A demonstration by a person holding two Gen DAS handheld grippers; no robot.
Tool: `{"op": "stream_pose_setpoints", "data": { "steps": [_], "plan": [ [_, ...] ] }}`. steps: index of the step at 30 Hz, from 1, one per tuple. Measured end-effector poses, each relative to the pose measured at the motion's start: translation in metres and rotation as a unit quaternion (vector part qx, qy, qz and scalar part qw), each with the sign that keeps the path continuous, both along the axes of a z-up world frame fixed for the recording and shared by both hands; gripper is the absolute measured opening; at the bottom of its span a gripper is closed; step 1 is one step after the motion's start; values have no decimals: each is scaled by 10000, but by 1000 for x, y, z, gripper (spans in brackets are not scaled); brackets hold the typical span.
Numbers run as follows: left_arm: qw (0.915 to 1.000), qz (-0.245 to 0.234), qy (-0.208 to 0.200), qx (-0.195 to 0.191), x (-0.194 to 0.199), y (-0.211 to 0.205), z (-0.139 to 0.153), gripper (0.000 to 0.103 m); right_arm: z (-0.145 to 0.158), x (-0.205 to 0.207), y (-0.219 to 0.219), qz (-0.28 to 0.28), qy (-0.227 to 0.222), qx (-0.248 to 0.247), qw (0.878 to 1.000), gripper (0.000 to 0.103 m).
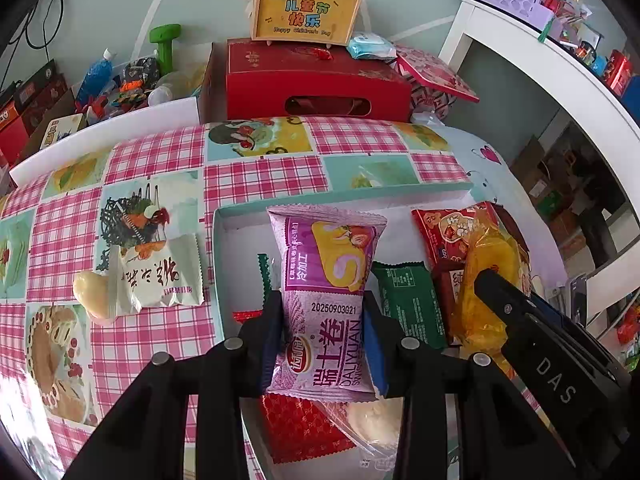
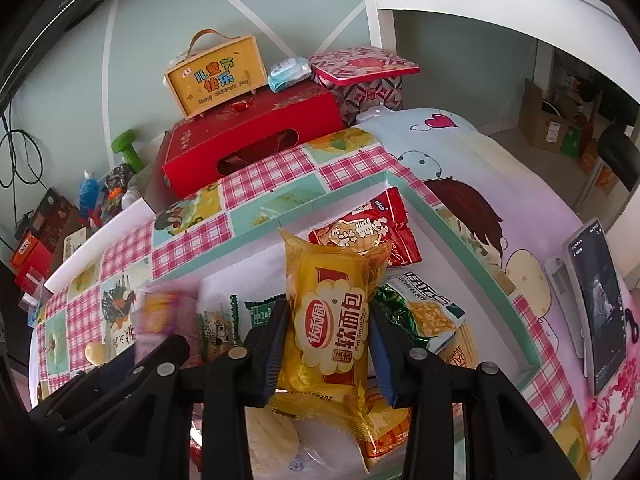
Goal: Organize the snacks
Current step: 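Carry both bags into the white tray and open both grippers, then move both tools back toward the cup bun and white pastry bag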
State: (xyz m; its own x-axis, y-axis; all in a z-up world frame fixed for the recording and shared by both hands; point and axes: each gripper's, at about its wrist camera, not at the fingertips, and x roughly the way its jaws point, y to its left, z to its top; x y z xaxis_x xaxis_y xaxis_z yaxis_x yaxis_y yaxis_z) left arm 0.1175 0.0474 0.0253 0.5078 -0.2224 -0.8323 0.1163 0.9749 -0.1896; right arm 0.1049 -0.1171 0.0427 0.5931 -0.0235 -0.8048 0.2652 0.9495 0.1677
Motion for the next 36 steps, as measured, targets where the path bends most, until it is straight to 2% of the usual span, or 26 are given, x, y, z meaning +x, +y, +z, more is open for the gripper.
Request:
{"op": "stream_pose_setpoints", "data": {
  "steps": [1, 4, 8, 10, 16, 26, 30, 32, 36],
  "plan": [
    [10000, 5, 3, -5, 0, 0, 0, 42, 0, 0, 0, 0, 9, -6, 10000, 42],
    [10000, -1, -15, -62, -1, 2, 3, 58, 0, 0, 1, 13, 27, -26, 10000, 42],
    [9999, 100, -11, -3, -2, 6, 8, 59, 1, 0, 2, 43, 22, -49, 10000, 46],
    [9998, 181, 21, 35, -2, 9, 9, 60, 2, 0, 3, 71, 15, -53, 10000, 57],
    [9983, 515, 24, 263, -2, 23, 16, 66, 3, 1, 6, 141, 25, -107, 9998, 73],
    [9934, 1079, 58, 387, 0, 47, 16, 80, 1, 2, 10, 237, 60, -217, 9995, 92],
    [9917, 1211, 108, 423, 0, 51, 13, 84, 1, 2, 13, 288, 45, -292, 9991, 103],
    [9903, 1310, 121, 454, 0, 53, 11, 90, 1, 2, 15, 323, 24, -322, 9990, 103],
    [9873, 1490, 163, 523, 0, 59, 8, 92, 1, 3, 20, 388, 37, -433, 9983, 103]
  ]
}}
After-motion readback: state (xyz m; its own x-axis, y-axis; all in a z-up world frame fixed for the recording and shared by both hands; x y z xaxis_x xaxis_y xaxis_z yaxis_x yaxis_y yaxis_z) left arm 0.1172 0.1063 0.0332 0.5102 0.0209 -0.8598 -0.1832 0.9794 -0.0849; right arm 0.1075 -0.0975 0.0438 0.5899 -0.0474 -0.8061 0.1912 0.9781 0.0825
